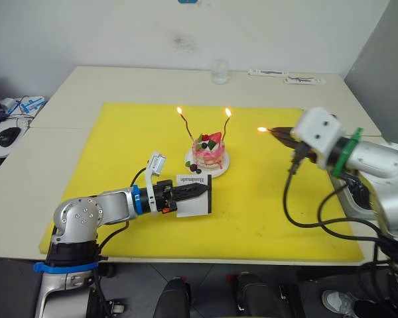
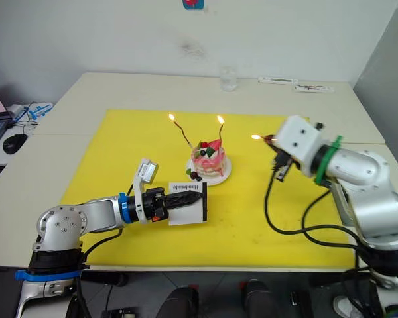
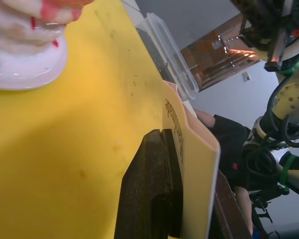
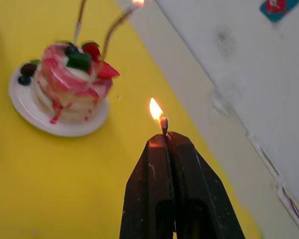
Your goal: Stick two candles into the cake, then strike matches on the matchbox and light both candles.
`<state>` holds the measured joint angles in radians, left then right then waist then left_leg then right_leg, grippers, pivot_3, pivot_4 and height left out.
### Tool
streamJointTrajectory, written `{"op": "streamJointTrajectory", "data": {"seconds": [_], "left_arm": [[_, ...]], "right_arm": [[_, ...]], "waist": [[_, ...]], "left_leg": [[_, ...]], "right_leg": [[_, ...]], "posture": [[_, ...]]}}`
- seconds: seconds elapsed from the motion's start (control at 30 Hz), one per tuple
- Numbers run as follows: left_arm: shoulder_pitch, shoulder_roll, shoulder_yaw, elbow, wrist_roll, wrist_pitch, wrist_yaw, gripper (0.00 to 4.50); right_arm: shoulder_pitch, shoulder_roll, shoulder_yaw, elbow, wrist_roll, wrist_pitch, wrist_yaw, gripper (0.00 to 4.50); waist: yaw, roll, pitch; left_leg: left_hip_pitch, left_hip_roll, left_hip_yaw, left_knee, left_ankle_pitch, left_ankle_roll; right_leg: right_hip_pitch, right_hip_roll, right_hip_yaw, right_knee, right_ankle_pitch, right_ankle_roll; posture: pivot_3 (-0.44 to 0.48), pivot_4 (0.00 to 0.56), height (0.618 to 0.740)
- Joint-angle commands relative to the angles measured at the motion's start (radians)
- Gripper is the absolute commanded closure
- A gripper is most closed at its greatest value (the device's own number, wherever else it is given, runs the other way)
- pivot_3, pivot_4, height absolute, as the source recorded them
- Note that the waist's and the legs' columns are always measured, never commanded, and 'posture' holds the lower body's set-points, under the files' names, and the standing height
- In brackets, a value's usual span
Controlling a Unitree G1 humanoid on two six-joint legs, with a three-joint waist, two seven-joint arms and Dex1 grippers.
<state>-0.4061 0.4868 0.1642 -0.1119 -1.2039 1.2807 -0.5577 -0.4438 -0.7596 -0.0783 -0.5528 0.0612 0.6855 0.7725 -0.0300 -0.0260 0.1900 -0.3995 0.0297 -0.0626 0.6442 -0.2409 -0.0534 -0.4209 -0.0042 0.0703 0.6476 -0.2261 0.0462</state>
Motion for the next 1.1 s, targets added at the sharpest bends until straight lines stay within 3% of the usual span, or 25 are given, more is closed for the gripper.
{"op": "streamJointTrajectory", "data": {"seconds": [0.03, 0.27, 0.5, 0.63, 0.93, 1.1], "left_arm": [[-0.013, -0.036, -0.011, -0.038, -0.027, -0.002, -0.004, 4.50], [0.006, -0.087, -0.033, -0.061, -0.022, -0.008, 0.007, 4.50], [0.012, -0.113, -0.047, -0.065, -0.012, -0.018, 0.011, 4.50], [0.011, -0.120, -0.051, -0.061, -0.009, -0.021, 0.012, 4.50], [0.016, -0.116, -0.049, -0.058, 0.004, -0.024, 0.012, 4.50], [0.020, -0.122, -0.052, -0.078, -0.001, -0.004, 0.054, 4.50]], "right_arm": [[0.093, -0.025, -0.165, -0.054, 0.004, 0.070, -0.052, 4.48], [0.309, -0.006, -0.387, 0.018, -0.035, 0.111, -0.175, 4.48], [0.414, -0.005, -0.450, 0.155, -0.053, 0.074, -0.253, 4.48], [0.406, -0.003, -0.458, 0.197, -0.035, 0.068, -0.281, 3.51], [0.395, -0.014, -0.470, 0.197, 0.005, 0.020, -0.292, 0.13], [0.425, -0.037, -0.495, 0.173, 0.048, -0.048, -0.231, 0.03]], "waist": [[0.000, 0.000, 0.000], [-0.004, 0.000, 0.000], [-0.005, 0.001, -0.001], [-0.005, 0.001, -0.001], [-0.005, 0.001, -0.001], [-0.004, 0.001, -0.001]], "left_leg": [[0.000, 0.000, 0.000, 0.000, 0.000, 0.000], [0.001, 0.000, 0.002, 0.000, 0.000, 0.000], [0.001, 0.000, 0.003, 0.001, 0.000, 0.000], [0.002, 0.000, 0.003, 0.001, 0.000, 0.000], [0.001, 0.000, 0.003, 0.001, 0.000, 0.000], [0.001, 0.000, 0.003, 0.001, 0.000, 0.000]], "right_leg": [[0.000, 0.000, 0.000, 0.000, 0.000, 0.000], [0.000, 0.000, 0.001, 0.000, 0.000, 0.000], [0.000, 0.000, 0.003, 0.000, 0.000, 0.000], [0.001, 0.000, 0.003, 0.000, 0.000, 0.000], [0.001, 0.000, 0.003, 0.000, 0.000, 0.000], [0.001, 0.000, 0.003, 0.000, 0.000, 0.000]], "posture": [[0.000, 0.150, 0.740], [0.000, 0.150, 0.740], [0.000, 0.150, 0.740], [0.000, 0.150, 0.740], [0.000, 0.150, 0.740], [0.000, 0.150, 0.740]]}}
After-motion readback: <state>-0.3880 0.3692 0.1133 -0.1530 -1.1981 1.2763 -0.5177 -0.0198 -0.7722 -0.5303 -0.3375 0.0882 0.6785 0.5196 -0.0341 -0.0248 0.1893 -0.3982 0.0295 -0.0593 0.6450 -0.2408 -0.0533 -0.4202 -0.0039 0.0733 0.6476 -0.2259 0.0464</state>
